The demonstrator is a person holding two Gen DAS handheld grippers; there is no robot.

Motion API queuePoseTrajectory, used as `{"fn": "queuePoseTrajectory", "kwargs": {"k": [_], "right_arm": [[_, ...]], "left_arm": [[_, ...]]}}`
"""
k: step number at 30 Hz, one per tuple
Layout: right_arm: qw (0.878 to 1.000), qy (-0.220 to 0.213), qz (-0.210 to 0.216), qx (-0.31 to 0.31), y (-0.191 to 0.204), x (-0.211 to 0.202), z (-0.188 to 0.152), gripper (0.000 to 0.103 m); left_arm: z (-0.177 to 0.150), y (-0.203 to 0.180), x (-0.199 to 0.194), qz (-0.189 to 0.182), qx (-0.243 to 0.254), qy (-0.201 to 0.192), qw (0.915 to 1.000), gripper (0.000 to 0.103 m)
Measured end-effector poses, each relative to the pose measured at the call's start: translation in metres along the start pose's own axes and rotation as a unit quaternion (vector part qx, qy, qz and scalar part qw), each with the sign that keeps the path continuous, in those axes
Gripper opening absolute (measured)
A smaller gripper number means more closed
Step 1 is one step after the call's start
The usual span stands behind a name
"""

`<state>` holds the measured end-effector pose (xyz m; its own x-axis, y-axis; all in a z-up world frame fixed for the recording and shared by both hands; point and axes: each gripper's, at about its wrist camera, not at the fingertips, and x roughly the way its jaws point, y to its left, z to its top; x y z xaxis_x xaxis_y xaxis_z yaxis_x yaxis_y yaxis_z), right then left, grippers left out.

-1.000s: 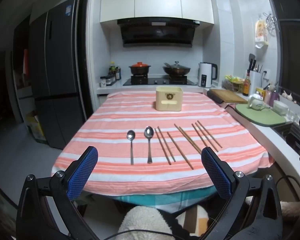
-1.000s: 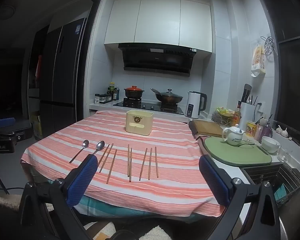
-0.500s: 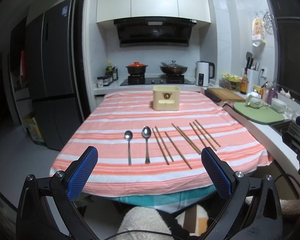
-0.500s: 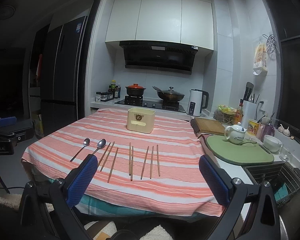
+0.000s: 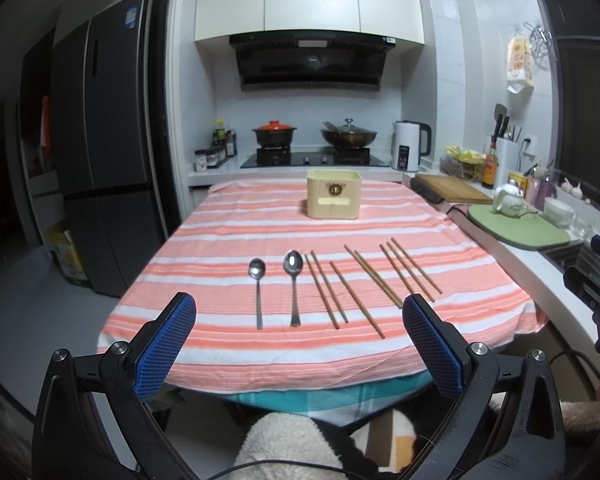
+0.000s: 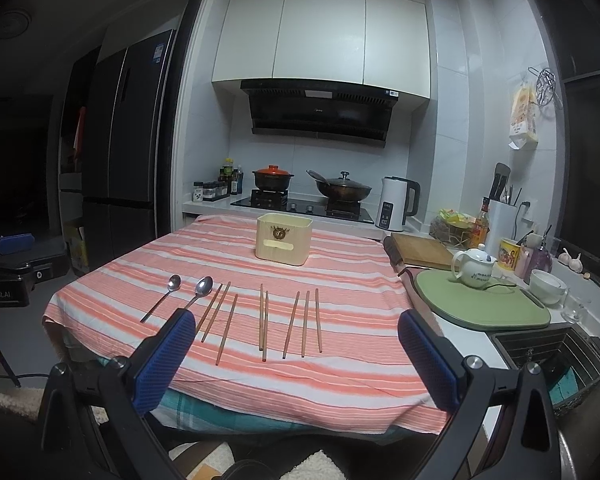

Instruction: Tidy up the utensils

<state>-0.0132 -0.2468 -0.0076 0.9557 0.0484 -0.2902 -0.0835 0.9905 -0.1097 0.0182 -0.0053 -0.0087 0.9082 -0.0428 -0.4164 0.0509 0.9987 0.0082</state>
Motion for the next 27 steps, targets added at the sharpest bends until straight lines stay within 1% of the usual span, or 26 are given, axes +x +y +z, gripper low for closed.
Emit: {"fn": "queuePoseTrajectory", "kwargs": {"k": [16,27], "right_arm": [[1.000,-0.002,0.003,-0.003,0.0004,0.0007,-0.0001,0.103],[1.000,0.007,0.006,-0.001,-0.0019,0.0085,-0.0016,0.103]], "left_arm": [[0.0003,-0.0007,0.0021,0.007,0.008,0.001,0.9999,0.103],[0.0028,-0.0037,0.0090,0.002,0.009,0.013,0.9999,0.103]]}}
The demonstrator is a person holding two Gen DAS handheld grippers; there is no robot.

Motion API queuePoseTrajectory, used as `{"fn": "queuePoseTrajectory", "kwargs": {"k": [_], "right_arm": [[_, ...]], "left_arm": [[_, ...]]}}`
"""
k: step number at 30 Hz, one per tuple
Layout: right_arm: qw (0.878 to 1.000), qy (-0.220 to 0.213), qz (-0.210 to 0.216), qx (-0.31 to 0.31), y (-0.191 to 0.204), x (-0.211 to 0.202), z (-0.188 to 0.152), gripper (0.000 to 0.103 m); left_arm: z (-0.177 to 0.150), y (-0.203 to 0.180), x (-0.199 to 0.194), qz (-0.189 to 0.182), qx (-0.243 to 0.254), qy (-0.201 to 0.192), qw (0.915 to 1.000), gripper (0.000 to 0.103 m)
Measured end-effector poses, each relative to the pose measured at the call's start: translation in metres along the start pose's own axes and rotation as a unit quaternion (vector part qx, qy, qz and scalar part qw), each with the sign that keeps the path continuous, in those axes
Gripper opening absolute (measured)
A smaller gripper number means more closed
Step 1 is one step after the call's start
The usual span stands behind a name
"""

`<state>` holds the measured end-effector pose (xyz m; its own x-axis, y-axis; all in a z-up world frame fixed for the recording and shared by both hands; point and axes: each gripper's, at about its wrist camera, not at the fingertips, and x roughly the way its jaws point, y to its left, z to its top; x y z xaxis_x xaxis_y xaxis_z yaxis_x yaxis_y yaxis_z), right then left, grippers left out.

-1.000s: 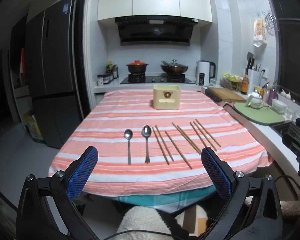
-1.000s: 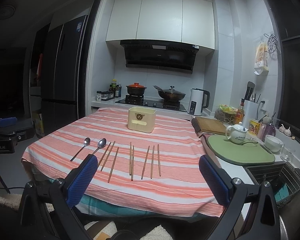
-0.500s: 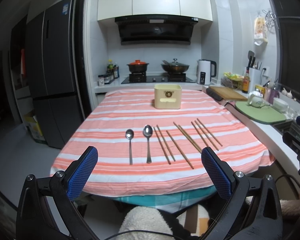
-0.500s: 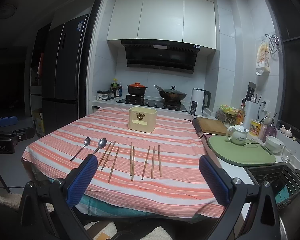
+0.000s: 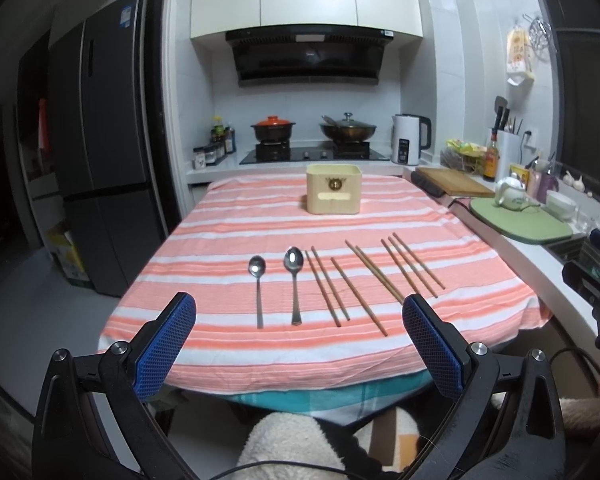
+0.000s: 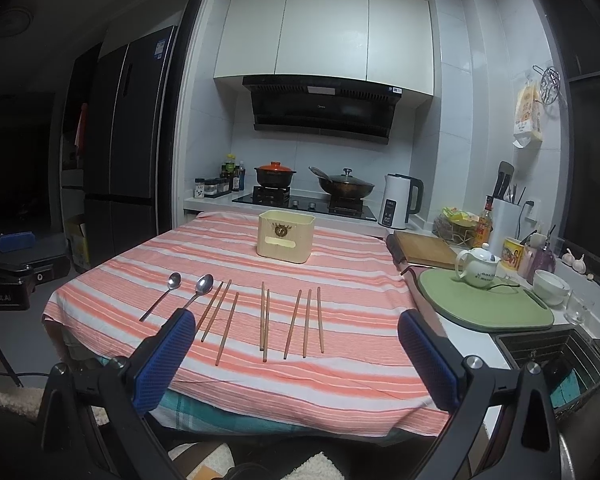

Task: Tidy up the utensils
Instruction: 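Move the left gripper down toward the first metal spoon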

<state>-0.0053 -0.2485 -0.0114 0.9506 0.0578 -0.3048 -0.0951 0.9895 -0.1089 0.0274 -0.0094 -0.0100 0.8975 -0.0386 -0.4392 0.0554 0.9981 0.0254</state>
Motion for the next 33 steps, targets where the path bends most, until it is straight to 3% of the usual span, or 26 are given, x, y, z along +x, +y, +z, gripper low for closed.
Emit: {"fn": "queuePoseTrajectory", "kwargs": {"k": [10,19,24,26,33], "right_arm": [[1.000,0.025,-0.006,0.011,-0.020,0.029,-0.002,0.103],[0.998,0.061,-0.029,0.002,-0.052,0.100,-0.020,0.103],[0.994,0.104,-0.023,-0.018,-0.057,0.152,-0.041,0.103],[0.992,0.124,-0.008,-0.018,-0.058,0.171,-0.050,0.101],[0.981,0.190,0.030,-0.009,-0.056,0.232,-0.072,0.077]], "left_arm": [[0.000,0.019,0.033,-0.020,-0.027,0.027,0.9991,0.103],[-0.014,0.047,0.110,-0.019,-0.046,0.092,0.9945,0.103],[-0.024,0.058,0.146,-0.022,-0.055,0.122,0.9908,0.103],[-0.025,0.062,0.160,-0.020,-0.058,0.132,0.9893,0.103],[-0.025,0.072,0.208,-0.011,-0.063,0.162,0.9848,0.103]]}}
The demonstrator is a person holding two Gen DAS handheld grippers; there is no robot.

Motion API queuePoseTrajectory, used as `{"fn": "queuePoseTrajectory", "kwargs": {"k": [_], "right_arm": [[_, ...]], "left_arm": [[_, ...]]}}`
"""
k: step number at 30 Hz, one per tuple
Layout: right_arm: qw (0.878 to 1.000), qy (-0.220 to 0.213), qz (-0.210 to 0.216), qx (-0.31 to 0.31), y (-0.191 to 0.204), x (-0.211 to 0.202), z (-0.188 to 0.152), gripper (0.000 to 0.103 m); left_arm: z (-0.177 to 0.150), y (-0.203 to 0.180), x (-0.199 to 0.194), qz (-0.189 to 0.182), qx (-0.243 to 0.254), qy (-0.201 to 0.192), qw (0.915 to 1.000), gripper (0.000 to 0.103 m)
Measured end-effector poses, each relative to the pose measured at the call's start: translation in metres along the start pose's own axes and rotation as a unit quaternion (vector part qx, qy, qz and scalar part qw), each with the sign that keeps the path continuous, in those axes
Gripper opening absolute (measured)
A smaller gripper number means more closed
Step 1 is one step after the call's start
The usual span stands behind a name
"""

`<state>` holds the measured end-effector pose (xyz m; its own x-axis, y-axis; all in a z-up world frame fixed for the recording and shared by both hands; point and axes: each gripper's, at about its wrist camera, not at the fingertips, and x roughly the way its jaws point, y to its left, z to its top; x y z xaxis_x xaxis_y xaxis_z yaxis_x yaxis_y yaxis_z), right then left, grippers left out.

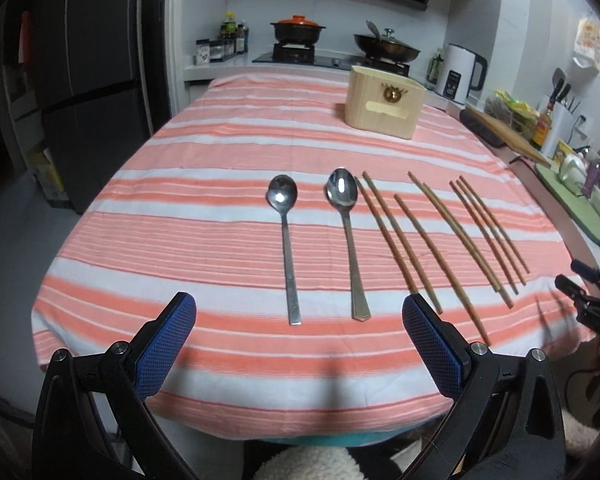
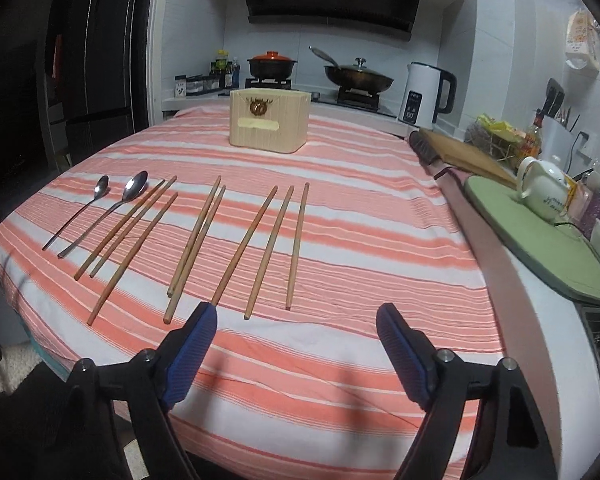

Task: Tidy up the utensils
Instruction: 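Move the left gripper down toward the first metal spoon, then close the left gripper on the spoon handle and lift it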

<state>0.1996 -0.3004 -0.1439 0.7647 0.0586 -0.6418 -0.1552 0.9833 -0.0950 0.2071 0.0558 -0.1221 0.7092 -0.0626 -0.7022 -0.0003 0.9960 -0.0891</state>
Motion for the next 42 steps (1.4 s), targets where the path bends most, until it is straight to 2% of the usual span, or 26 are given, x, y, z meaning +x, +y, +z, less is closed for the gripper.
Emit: {"fn": "queuePoseTrajectory", "kwargs": {"k": [1,3,5,7,11,13,16,20,29,34,37,40,42], "right_arm": [[1.000,0.009,0.003,0.003,-0.001,0.007,0.000,0.066],[1.000,0.023,0.014,0.010,-0.002,0.022,0.001,0.055],[0.999,0.036,0.019,0.013,-0.002,0.033,0.001,0.050],[0.998,0.048,0.026,0.014,-0.001,0.042,0.001,0.040],[0.998,0.064,0.028,0.012,0.002,0.057,0.003,0.032],[0.997,0.077,0.028,0.016,0.000,0.065,0.003,0.024],[0.997,0.075,0.022,0.020,-0.001,0.068,0.003,0.016],[0.997,0.079,0.015,0.019,0.002,0.070,0.006,0.012],[0.996,0.084,0.009,0.024,0.000,0.078,0.013,0.006],[0.996,0.085,0.010,0.027,-0.002,0.081,0.015,0.005],[0.996,0.084,0.010,0.028,-0.002,0.082,0.016,0.005],[0.996,0.083,0.012,0.029,-0.004,0.083,0.017,0.005],[0.996,0.081,0.011,0.030,-0.004,0.084,0.017,0.005]], "left_arm": [[0.002,0.001,0.007,0.000,-0.001,0.005,1.0000,0.103],[0.005,0.004,0.018,0.000,-0.002,0.013,0.9999,0.103],[0.008,0.006,0.030,0.005,-0.001,0.022,0.9997,0.103],[0.010,0.009,0.042,0.008,-0.001,0.032,0.9995,0.103],[0.020,0.017,0.062,0.007,-0.006,0.044,0.9990,0.103],[0.027,0.022,0.073,0.004,-0.012,0.048,0.9988,0.103],[0.038,0.031,0.091,0.001,-0.022,0.057,0.9981,0.103],[0.050,0.038,0.117,-0.008,-0.029,0.074,0.9968,0.103],[0.075,0.028,0.167,0.031,0.004,0.094,0.9950,0.102],[0.084,0.022,0.186,0.036,0.012,0.102,0.9940,0.098],[0.089,0.019,0.188,0.032,0.019,0.099,0.9944,0.088],[0.091,0.017,0.186,0.027,0.024,0.087,0.9955,0.063],[0.092,0.017,0.183,0.022,0.026,0.079,0.9963,0.036]]}}
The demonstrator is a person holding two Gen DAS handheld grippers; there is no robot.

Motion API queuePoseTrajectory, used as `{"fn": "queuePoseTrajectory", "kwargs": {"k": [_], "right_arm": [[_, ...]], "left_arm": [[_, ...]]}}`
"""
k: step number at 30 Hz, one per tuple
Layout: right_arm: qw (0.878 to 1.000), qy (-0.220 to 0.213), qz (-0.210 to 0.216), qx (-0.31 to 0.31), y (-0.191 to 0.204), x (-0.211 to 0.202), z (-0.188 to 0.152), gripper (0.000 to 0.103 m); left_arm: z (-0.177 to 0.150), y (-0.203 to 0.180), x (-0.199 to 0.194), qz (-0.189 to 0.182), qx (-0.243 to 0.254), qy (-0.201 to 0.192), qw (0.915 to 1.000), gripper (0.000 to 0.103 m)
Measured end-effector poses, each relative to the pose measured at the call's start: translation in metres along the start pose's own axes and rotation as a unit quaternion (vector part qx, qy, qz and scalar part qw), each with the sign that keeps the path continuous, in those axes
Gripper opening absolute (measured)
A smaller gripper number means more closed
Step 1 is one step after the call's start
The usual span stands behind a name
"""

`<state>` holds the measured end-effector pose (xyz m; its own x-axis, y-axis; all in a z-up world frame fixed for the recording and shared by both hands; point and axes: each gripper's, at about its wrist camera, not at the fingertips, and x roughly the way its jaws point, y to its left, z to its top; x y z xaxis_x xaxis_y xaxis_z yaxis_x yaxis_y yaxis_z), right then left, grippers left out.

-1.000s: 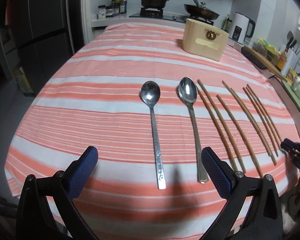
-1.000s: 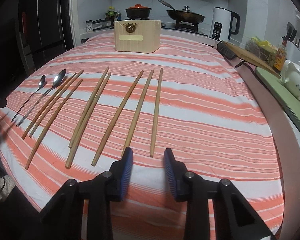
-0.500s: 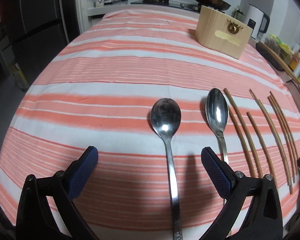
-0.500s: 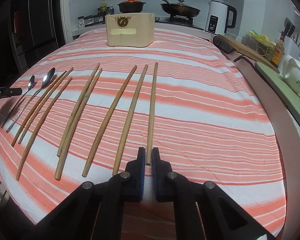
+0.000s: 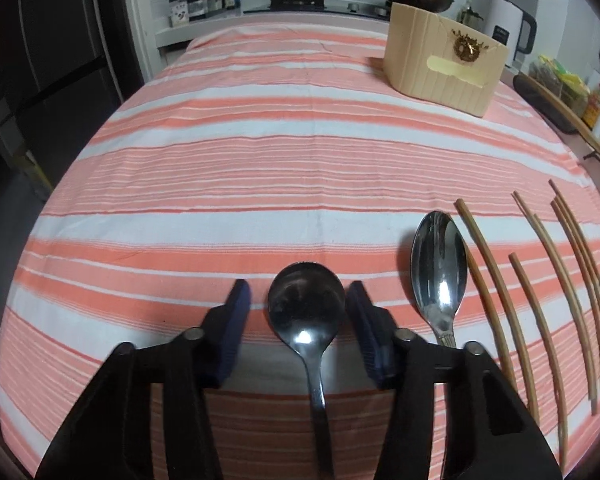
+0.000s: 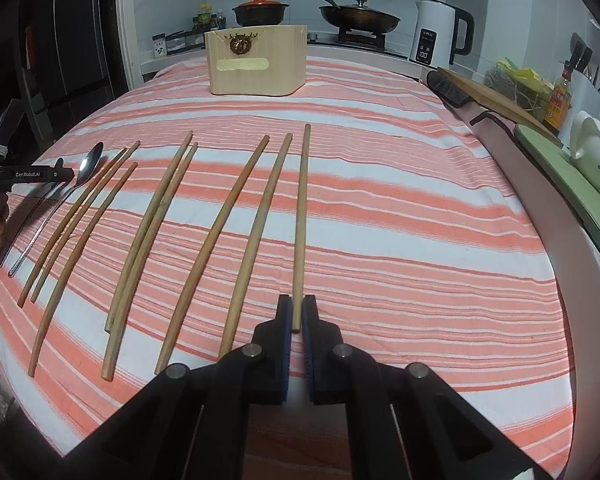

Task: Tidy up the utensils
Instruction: 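Close the left gripper on the spoon handle and lift it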

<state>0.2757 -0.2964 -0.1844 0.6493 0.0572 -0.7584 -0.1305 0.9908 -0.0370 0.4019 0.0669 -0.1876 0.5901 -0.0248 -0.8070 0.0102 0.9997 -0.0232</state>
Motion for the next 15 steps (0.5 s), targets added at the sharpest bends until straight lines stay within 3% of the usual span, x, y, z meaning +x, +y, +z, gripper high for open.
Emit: {"fn": "queuePoseTrajectory", "kwargs": {"k": [7,15], "right_arm": [[1.000,-0.006,0.005,0.005,-0.006,-0.008,0.004,0.005],[0.998,-0.060,0.006,0.002,-0.008,-0.056,0.032,0.005]], "left_arm": [[0.002,0.004,-0.017,-0.023,-0.016,-0.020,0.9994,0.036],[0.015,0.002,-0.071,-0.048,-0.007,-0.066,0.9966,0.036]]}}
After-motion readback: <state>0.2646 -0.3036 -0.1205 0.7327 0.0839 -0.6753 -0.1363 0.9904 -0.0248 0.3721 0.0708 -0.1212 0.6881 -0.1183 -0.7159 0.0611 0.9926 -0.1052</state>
